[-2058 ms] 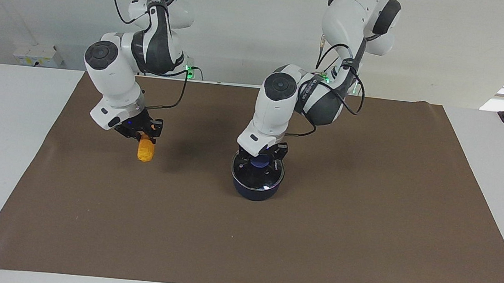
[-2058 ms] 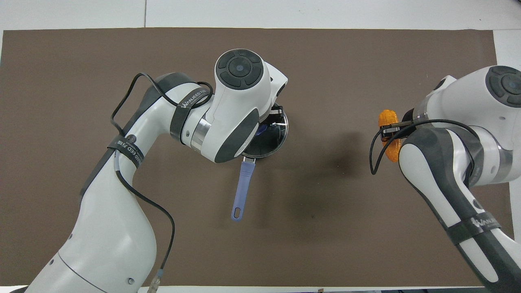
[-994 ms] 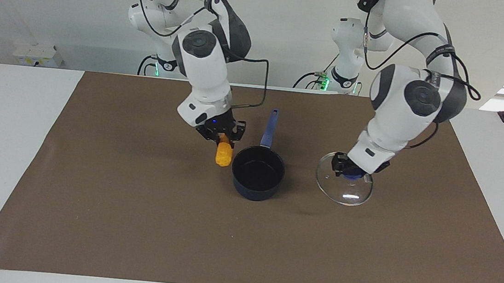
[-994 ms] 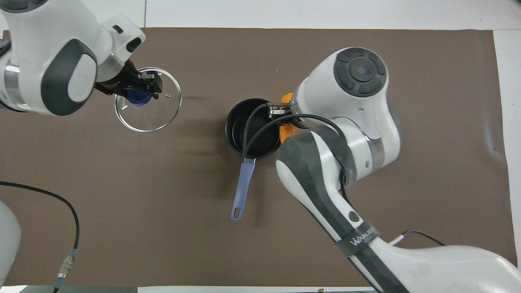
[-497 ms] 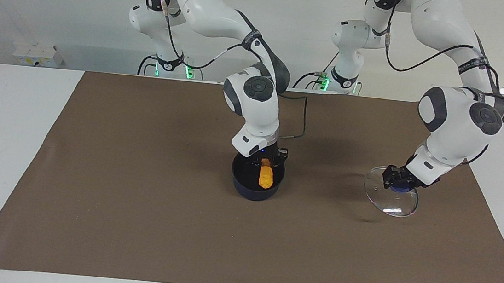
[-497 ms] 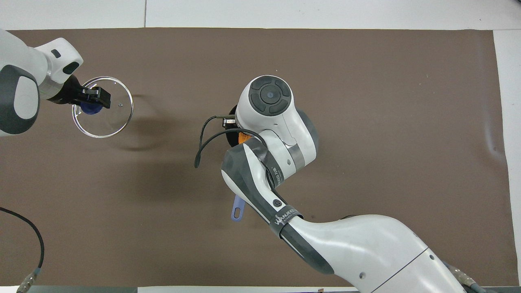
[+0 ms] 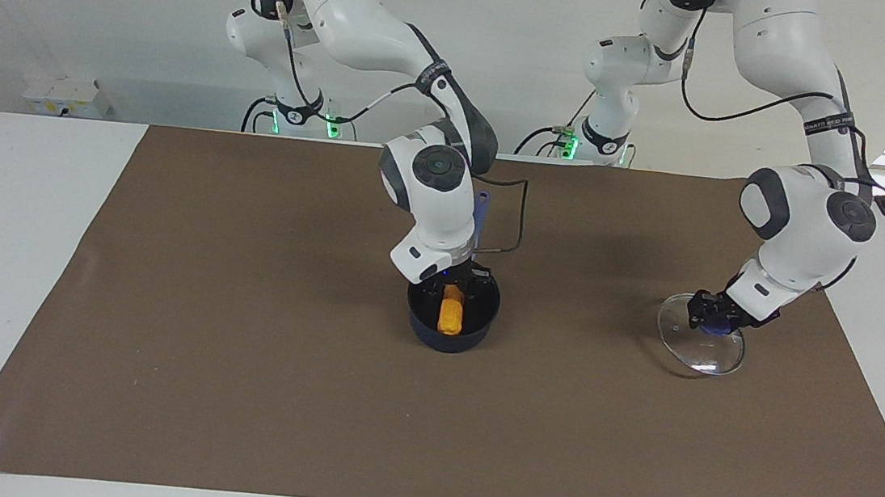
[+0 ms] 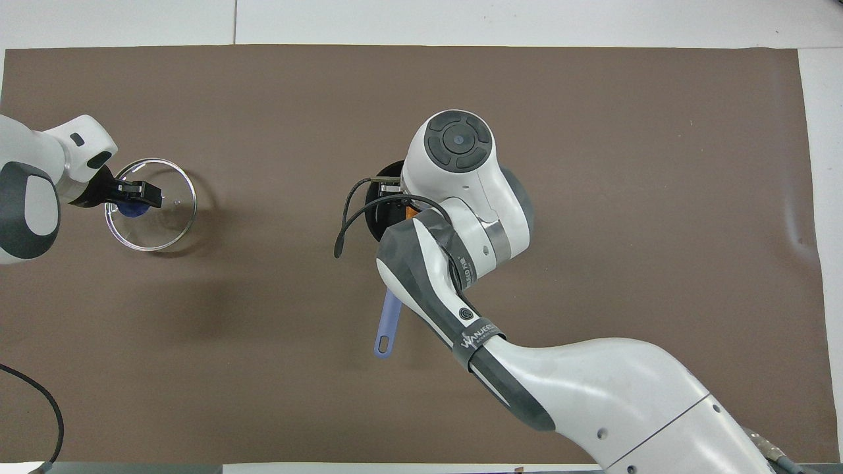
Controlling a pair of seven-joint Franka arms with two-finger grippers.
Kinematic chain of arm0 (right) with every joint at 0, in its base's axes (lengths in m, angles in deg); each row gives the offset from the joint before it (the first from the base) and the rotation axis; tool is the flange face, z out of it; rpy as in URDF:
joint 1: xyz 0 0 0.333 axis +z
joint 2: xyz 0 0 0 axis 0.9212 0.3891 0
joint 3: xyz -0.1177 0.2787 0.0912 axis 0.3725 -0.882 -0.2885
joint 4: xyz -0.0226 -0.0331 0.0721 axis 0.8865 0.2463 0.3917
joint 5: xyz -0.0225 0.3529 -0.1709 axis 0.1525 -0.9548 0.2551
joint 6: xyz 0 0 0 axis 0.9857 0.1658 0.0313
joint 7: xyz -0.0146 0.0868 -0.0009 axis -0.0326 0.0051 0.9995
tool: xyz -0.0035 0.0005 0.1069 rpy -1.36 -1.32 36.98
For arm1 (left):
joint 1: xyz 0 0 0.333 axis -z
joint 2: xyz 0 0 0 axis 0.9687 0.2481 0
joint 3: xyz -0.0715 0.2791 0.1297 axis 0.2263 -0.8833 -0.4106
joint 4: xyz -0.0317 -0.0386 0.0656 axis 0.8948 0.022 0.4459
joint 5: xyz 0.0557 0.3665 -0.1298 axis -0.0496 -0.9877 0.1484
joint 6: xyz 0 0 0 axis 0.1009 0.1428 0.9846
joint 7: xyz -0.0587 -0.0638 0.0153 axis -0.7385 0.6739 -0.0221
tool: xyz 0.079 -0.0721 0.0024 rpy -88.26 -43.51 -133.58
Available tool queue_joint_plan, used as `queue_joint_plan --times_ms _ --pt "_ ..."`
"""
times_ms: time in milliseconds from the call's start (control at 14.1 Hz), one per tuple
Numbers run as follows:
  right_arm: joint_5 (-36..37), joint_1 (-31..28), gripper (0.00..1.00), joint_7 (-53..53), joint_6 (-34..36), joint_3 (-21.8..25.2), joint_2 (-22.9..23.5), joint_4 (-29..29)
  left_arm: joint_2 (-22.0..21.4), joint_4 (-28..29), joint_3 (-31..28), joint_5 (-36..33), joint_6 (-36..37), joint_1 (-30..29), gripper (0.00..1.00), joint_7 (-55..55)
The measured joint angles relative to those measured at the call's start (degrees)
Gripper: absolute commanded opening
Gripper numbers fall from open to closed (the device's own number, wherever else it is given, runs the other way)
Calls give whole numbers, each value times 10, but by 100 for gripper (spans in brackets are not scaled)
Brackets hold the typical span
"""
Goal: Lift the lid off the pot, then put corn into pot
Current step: 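Lower the corn into the pot and open the right gripper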
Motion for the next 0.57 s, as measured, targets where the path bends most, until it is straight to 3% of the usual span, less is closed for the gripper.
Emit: queue_joint_plan --times_ms 213,426,497,568 --pt "6 -27 100 0 52 3 -47 -2 0 22 1 0 -20 0 22 0" --pt "48 -63 100 -18 132 4 -115 -3 0 34 1 0 -35 0 44 0" --pt "53 -80 100 -41 165 4 -139 -3 -1 36 1 0 -37 0 77 0" --pt "56 -98 100 -70 198 5 -159 -3 -1 37 1 0 -37 0 100 0"
